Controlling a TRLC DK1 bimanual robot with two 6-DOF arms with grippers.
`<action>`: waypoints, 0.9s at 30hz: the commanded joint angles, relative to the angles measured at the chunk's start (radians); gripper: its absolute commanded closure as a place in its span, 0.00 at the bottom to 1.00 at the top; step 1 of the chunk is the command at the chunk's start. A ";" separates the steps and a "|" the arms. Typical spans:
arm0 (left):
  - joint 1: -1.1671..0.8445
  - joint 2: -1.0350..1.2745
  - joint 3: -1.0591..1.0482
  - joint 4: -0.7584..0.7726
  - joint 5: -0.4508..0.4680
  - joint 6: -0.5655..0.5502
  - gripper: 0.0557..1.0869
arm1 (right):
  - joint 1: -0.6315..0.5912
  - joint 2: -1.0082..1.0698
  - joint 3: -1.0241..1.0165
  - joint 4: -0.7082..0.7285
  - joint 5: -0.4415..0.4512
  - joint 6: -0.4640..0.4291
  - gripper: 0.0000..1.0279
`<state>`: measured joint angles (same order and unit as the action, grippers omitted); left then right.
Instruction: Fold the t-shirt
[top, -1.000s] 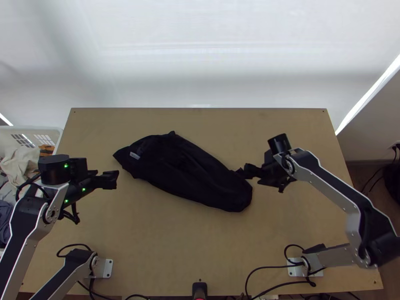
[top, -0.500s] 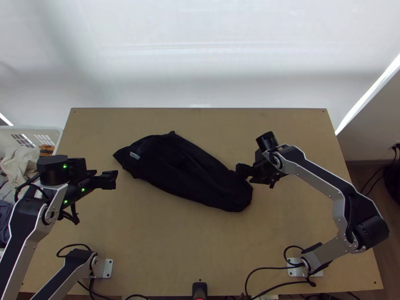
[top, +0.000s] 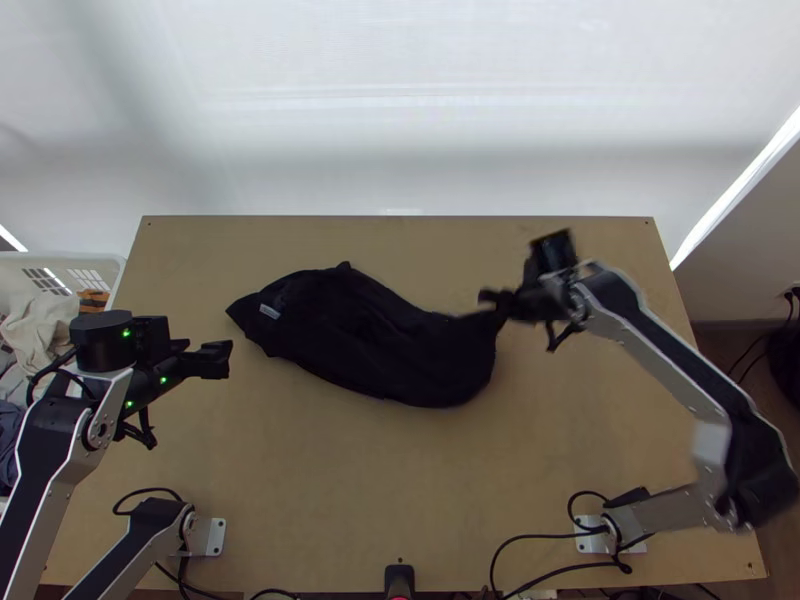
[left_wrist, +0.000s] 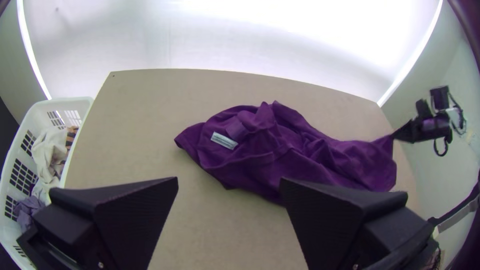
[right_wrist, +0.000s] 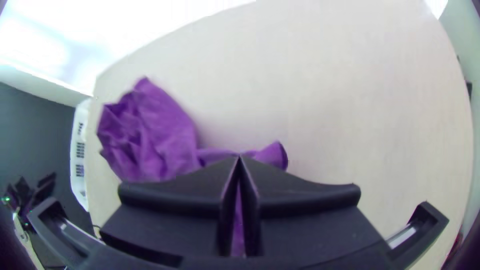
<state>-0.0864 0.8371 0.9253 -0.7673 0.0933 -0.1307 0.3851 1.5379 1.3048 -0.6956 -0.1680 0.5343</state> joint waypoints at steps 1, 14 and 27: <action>0.007 -0.003 0.001 0.005 0.000 0.011 0.04 | -0.045 -0.114 0.149 0.010 0.028 0.000 0.97; -0.078 0.068 0.017 0.079 0.002 -0.038 0.04 | -0.038 -0.237 0.294 0.002 0.064 -0.005 0.97; -0.444 0.459 0.113 0.362 0.039 -0.218 0.04 | -0.015 -0.243 0.194 -0.012 0.099 -0.034 0.97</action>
<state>-0.4801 1.2148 0.9974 -0.4538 0.1207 -0.3138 0.3603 1.3132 1.5047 -0.7082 -0.0853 0.5175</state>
